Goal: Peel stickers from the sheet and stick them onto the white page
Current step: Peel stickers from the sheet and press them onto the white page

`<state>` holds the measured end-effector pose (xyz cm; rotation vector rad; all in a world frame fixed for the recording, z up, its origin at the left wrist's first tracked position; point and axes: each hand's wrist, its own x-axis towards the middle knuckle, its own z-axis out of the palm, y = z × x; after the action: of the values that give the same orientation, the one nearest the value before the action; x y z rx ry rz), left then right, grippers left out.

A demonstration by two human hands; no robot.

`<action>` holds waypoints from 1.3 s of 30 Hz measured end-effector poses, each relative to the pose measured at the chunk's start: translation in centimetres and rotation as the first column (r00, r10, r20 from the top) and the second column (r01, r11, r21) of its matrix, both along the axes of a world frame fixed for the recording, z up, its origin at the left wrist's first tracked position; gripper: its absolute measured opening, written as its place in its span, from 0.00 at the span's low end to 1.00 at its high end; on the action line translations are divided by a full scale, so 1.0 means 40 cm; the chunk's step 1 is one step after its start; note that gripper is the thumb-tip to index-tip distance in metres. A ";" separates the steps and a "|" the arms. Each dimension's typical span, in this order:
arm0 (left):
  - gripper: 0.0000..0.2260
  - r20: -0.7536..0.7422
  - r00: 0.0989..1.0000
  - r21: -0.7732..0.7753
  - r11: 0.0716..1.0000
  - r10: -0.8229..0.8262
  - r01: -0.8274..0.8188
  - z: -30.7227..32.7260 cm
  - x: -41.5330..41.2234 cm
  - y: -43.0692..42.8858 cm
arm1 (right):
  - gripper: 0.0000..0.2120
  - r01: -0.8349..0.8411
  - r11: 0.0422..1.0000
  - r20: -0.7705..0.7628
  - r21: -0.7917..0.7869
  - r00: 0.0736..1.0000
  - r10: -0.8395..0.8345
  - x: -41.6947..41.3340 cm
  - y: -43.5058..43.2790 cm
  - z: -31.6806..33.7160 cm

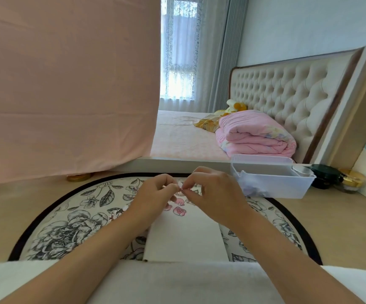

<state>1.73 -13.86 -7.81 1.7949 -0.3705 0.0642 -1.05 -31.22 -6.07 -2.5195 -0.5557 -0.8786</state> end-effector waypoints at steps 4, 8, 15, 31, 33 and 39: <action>0.08 -0.020 0.998 -0.087 0.995 -0.055 0.053 -0.001 -0.002 0.008 | 0.02 -0.015 0.971 -0.092 0.240 0.995 0.038 0.000 0.007 -0.004; 0.17 -0.012 0.993 -0.125 0.985 -0.120 0.117 -0.002 -0.011 0.012 | 0.04 0.053 0.787 -0.302 0.615 0.938 0.172 -0.001 0.027 0.006; 0.06 0.032 0.999 -0.030 0.999 -0.029 0.030 -0.009 -0.007 0.004 | 0.10 0.249 0.519 -0.502 0.818 0.749 0.432 -0.001 0.011 -0.005; 0.05 0.414 0.910 0.521 0.822 -0.006 -0.232 -0.008 -0.021 0.013 | 0.06 0.098 0.971 -0.375 0.219 0.927 -0.009 0.021 -0.025 0.000; 0.05 0.423 0.906 0.530 0.812 -0.002 -0.245 -0.007 -0.025 0.011 | 0.05 0.096 0.973 -0.377 0.209 0.926 -0.011 0.024 -0.024 -0.006; 0.04 0.235 0.971 0.411 0.901 0.042 -0.138 -0.001 -0.007 0.012 | 0.05 0.137 0.919 -0.420 0.371 0.907 0.034 0.018 -0.022 0.003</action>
<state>1.46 -13.38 -7.86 2.2480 -0.4872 0.2690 -0.33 -32.11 -5.96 -2.2536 -0.1484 -0.3858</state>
